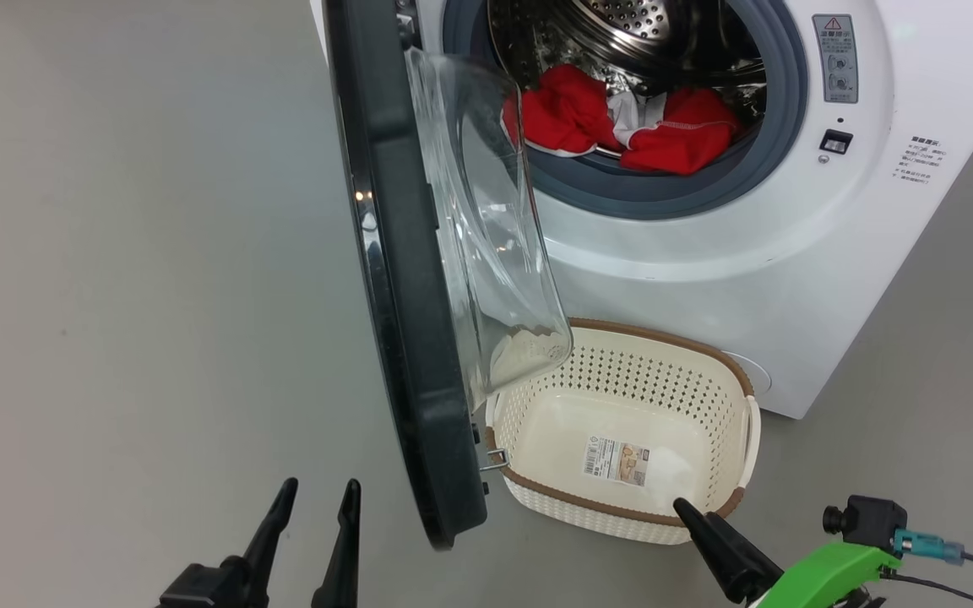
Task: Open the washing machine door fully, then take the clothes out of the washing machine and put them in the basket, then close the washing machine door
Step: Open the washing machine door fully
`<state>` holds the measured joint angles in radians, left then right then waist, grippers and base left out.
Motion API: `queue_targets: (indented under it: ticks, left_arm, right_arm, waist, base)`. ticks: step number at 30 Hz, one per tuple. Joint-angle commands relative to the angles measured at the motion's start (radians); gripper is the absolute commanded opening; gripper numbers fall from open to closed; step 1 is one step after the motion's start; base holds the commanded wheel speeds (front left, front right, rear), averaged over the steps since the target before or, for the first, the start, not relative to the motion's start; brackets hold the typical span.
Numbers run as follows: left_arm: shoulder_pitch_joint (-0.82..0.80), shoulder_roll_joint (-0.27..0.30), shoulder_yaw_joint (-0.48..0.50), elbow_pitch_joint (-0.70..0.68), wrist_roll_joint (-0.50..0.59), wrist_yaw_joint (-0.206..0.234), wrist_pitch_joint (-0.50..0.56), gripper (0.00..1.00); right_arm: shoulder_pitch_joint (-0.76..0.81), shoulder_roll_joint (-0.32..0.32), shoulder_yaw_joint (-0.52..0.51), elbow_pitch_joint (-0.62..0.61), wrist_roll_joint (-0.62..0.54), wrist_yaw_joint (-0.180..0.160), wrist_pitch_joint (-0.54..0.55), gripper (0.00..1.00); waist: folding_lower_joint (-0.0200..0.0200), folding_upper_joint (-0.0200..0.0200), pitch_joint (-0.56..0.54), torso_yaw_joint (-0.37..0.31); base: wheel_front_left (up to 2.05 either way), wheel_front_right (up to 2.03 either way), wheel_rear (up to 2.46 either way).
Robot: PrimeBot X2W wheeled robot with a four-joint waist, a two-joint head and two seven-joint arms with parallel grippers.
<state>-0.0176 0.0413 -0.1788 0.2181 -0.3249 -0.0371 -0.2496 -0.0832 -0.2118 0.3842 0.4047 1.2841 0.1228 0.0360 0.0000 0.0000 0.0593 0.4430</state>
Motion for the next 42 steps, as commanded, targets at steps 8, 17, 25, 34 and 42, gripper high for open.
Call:
queue_targets:
  ticks: [8, 17, 25, 34, 42]
  left_arm:
    - [-0.004, 0.009, 0.034, -0.016, 0.008, -0.006, -0.012, 1.00]
    - [0.000, 0.009, 0.037, -0.018, 0.013, -0.008, -0.012, 1.00]
    - [-0.004, 0.009, 0.036, -0.021, 0.016, -0.007, -0.012, 1.00]
    - [-0.005, 0.009, 0.036, -0.031, 0.018, 0.000, -0.012, 1.00]
    - [-0.005, 0.009, 0.039, -0.033, 0.018, 0.001, -0.012, 1.00]
  right_arm:
    - [-0.060, -0.099, 0.189, 0.032, -0.130, 0.008, -0.277, 1.00]
    - [-0.042, -0.061, -0.016, 0.003, -0.455, 0.008, -0.297, 1.00]
    - [0.030, 0.009, -0.172, -0.097, -0.707, 0.008, -0.298, 1.00]
    - [0.104, 0.057, -0.263, -0.179, -0.855, 0.008, -0.298, 1.00]
    - [0.125, 0.072, -0.280, -0.172, -0.876, 0.008, -0.298, 1.00]
  waist:
    - [0.0000, 0.0000, -0.005, -0.001]
    - [0.0000, 0.0000, -0.006, -0.008]
    - [0.0000, 0.0000, -0.003, -0.006]
    - [0.0000, 0.0000, -0.001, -0.004]
    - [0.0000, 0.0000, 0.001, -0.008]
  base:
    - [0.00, 0.00, 0.00]
    - [0.00, 0.00, 0.00]
    - [0.00, 0.00, 0.00]
    - [0.00, 0.00, 0.00]
    - [0.00, 0.00, 0.00]
